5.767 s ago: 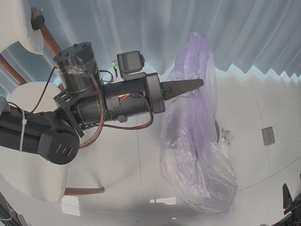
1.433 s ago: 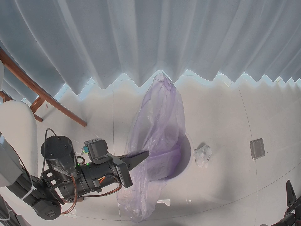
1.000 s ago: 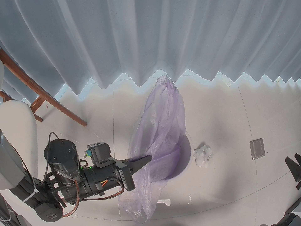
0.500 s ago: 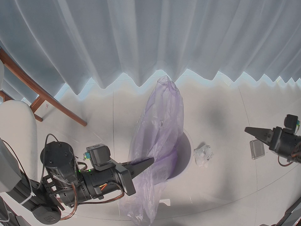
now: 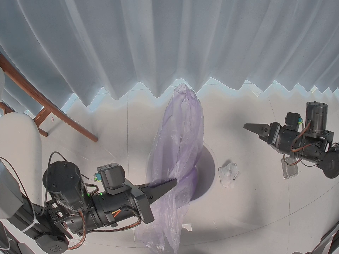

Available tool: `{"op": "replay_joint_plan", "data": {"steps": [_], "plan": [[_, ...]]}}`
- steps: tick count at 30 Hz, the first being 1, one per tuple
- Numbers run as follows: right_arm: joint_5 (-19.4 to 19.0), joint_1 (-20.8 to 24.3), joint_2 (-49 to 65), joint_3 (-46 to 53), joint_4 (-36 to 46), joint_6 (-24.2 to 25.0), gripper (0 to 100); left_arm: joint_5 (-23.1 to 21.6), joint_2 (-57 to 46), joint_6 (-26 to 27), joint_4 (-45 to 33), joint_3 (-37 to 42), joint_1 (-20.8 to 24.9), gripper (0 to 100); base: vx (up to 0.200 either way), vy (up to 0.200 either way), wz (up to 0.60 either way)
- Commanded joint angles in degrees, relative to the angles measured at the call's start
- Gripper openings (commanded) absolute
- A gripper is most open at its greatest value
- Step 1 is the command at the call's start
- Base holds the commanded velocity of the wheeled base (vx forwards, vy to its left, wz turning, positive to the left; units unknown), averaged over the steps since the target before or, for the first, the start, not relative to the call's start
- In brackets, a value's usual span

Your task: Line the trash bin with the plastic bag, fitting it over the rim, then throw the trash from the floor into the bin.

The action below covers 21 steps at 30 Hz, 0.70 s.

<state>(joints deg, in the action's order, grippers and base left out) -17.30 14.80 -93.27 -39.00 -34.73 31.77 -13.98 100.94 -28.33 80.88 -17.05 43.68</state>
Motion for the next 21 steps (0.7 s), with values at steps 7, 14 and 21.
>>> {"op": "replay_joint_plan", "data": {"steps": [7,14,21], "plan": [[0.0,0.5,-15.1,-12.3,-2.0,0.0,100,-0.3,0.2,-0.1,0.0,-0.1,0.1,0,0.0,0.0,0.0],[-1.1,2.3,-22.2,-22.1,-2.1,0.8,0,-0.5,0.4,0.2,0.1,0.2,1.7,0,0.0,0.0,0.0],[-6.5,4.4,-28.5,-30.6,-3.8,3.7,0,-0.4,0.8,0.2,0.1,-0.1,2.4,0,0.0,0.0,0.0]]}}
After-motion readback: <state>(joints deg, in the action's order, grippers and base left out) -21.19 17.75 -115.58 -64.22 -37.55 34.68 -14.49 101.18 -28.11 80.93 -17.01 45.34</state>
